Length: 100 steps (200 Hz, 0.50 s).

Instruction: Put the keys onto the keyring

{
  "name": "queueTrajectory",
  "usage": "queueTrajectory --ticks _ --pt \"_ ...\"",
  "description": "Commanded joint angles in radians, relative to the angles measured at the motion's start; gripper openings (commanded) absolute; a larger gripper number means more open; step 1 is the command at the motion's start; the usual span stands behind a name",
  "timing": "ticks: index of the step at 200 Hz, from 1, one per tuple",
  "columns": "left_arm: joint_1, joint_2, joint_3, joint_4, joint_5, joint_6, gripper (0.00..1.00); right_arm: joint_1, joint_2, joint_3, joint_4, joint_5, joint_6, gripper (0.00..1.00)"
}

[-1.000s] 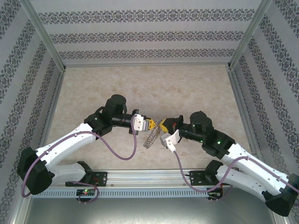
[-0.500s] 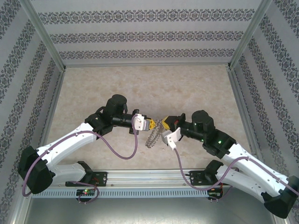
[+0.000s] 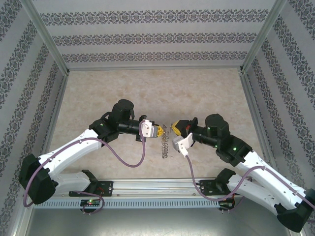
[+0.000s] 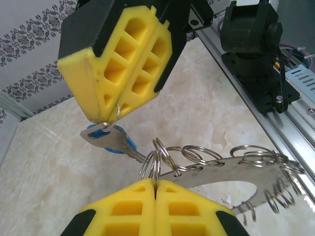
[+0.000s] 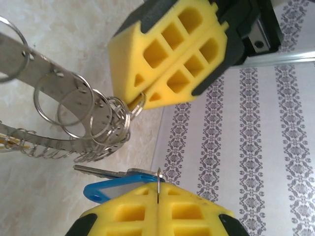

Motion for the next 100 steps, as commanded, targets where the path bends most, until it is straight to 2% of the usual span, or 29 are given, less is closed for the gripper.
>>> queueTrajectory --ticks 1,100 --pt "0.014 -0.011 0.035 0.020 0.030 -0.022 0.00 0.013 0.010 0.025 -0.039 -0.032 -0.070 0.00" --pt "0.014 0.002 0.049 0.028 0.039 -0.023 0.00 0.068 0.033 0.006 -0.018 -0.005 -0.100 0.00"
